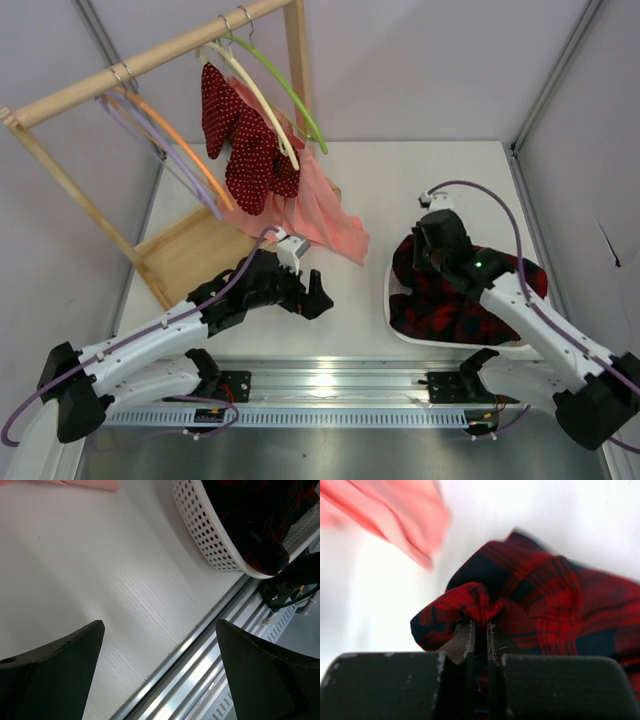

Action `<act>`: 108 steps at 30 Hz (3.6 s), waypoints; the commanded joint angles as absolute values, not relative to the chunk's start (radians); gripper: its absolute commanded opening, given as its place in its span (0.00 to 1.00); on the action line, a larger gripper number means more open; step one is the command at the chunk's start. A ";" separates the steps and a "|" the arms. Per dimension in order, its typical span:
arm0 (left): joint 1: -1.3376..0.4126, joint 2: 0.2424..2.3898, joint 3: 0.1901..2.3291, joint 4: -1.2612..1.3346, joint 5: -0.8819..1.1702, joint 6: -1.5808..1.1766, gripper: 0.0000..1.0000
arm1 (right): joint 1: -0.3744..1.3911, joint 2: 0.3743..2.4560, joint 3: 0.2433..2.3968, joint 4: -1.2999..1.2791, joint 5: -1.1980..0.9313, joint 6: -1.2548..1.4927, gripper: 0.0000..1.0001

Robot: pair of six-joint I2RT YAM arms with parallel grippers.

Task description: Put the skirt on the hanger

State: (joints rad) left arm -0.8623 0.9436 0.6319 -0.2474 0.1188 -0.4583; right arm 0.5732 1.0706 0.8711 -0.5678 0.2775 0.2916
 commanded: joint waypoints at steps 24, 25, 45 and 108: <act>-0.954 1.180 0.772 0.033 0.035 -0.532 0.96 | 0.546 1.181 1.975 -0.683 0.463 0.091 0.00; -0.954 1.117 0.766 0.055 0.041 -0.523 0.98 | 0.548 1.199 1.991 -0.680 0.501 0.074 0.00; -0.954 0.884 0.783 -0.158 -0.307 -0.693 0.96 | 0.408 1.247 2.005 -0.695 0.592 0.028 0.00; -1.156 0.759 0.983 -0.307 -0.261 -0.632 0.99 | 0.569 1.400 2.278 -0.548 -0.058 0.216 0.00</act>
